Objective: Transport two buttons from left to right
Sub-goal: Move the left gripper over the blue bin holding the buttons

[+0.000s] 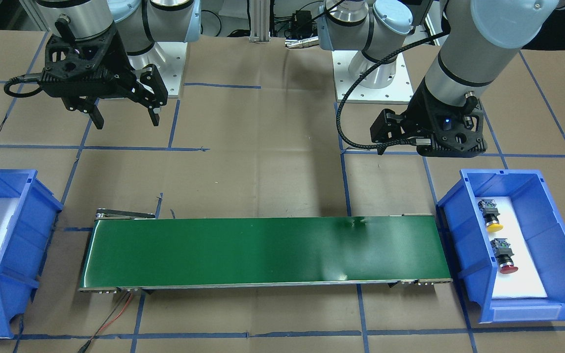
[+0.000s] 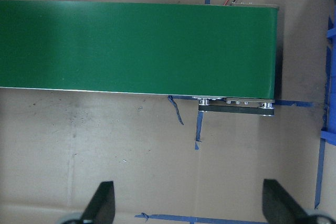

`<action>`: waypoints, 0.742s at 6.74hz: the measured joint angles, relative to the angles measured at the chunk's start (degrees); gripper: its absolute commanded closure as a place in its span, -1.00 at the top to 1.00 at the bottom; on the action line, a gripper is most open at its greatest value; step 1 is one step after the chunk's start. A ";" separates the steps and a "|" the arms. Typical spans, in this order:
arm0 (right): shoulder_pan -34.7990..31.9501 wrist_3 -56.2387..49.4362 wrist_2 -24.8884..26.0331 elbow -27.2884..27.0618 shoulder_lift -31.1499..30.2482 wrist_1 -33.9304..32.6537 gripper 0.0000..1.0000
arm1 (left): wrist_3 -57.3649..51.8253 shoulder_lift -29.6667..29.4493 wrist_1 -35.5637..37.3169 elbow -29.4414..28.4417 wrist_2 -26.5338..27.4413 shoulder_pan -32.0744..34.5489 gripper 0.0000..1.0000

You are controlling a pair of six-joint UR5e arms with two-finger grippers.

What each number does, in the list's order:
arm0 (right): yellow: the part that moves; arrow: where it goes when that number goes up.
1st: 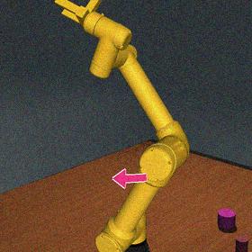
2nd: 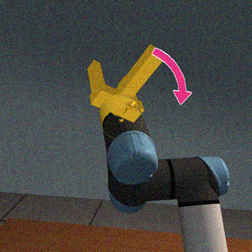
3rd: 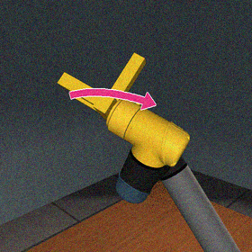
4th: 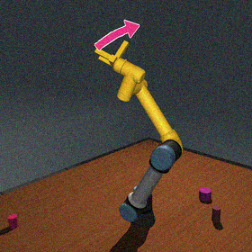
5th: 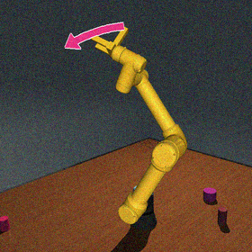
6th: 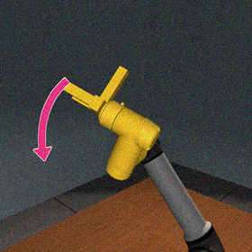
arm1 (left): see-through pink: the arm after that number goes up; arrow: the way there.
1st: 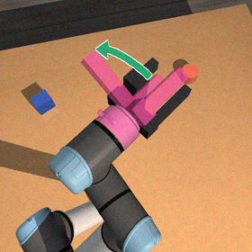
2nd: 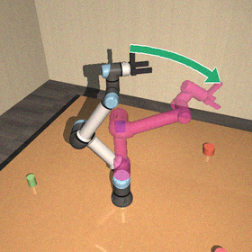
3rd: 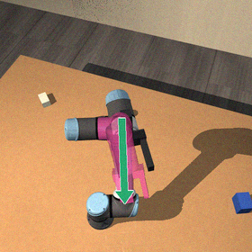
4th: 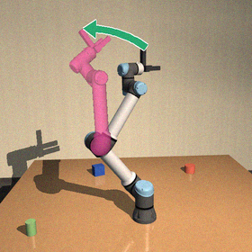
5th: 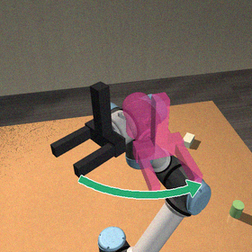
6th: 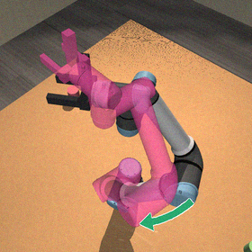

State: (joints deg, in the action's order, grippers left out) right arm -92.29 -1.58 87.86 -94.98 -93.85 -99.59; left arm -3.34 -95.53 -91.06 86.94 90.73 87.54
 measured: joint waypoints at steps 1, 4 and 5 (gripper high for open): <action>0.00 0.00 0.07 0.03 -0.14 0.19 1.00 | 0.00 0.01 0.00 0.00 -0.02 0.00 1.00; 0.00 0.02 0.22 0.04 -0.58 0.71 1.00 | 0.00 0.08 0.01 0.01 -0.02 0.00 1.00; 0.00 0.06 0.26 0.00 -0.59 0.77 1.00 | 0.00 0.15 0.06 0.04 -0.02 0.00 1.00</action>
State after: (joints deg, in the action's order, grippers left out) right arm -92.28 -1.52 88.13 -94.98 -94.44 -98.82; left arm -3.34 -95.38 -91.00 86.98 90.70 87.54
